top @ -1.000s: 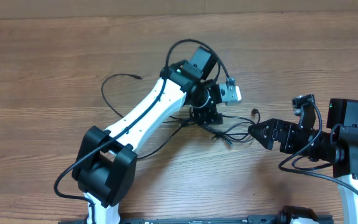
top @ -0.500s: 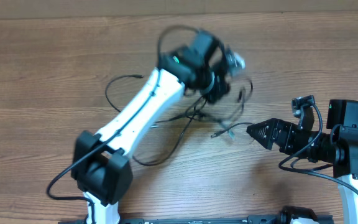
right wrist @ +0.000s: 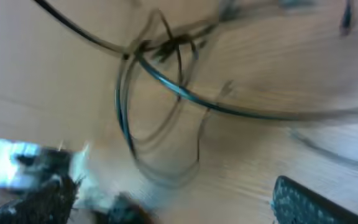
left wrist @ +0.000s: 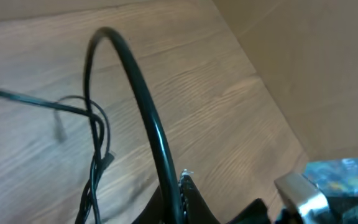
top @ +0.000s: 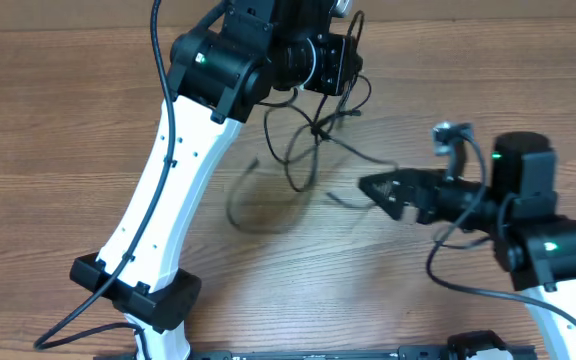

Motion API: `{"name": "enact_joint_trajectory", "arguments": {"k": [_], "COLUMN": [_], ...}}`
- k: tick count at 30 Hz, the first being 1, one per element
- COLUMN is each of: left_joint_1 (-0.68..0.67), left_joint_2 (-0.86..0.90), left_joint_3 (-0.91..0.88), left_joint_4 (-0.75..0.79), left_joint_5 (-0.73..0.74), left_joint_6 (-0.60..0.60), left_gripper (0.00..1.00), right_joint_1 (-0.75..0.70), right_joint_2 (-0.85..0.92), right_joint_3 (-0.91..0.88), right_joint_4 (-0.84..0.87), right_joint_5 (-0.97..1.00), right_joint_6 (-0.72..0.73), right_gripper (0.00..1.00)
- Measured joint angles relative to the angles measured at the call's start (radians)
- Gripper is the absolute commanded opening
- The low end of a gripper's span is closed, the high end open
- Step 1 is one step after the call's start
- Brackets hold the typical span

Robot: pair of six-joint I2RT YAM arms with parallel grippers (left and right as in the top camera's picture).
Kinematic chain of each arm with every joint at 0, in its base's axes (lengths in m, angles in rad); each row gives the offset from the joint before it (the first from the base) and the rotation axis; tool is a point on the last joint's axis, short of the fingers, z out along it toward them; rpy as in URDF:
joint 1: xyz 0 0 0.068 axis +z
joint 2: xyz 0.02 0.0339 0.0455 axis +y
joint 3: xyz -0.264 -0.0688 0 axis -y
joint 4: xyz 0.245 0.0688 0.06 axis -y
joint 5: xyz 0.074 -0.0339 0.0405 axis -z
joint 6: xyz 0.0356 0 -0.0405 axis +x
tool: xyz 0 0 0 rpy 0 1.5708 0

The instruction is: Untangle cables

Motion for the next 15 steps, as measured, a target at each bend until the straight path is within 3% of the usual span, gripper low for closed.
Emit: {"name": "enact_joint_trajectory", "arguments": {"k": [3,6,8,10,15], "left_joint_1": [-0.004,-0.004,-0.004,-0.004,-0.002], "left_joint_2": [0.000,0.000,0.000,0.000,0.000], "left_joint_3": [0.000,0.000,0.000,0.000,0.000], "left_joint_4": [-0.010,-0.010,-0.010,-0.011,-0.052], "left_joint_5": [0.000,0.000,0.000,0.000,-0.013], "left_joint_6": [-0.024,-0.030,-0.031,-0.034,-0.025], "left_gripper": [0.04,0.04,0.04,0.04,0.04], "right_joint_1": [0.176,0.294,0.366,0.396,0.375], "right_joint_2": [0.034,0.086,0.151,0.207,0.333], "right_joint_3": [0.001,0.001,0.001,0.001,0.001], "right_joint_4": [0.108,0.173,0.203,0.216,0.160], "right_joint_5": [0.209,0.368,0.478,0.534,0.682], "right_joint_6": [0.046,0.064,0.069,0.074,0.172], "right_gripper": [0.97,0.79,0.45,0.04,0.04]}}
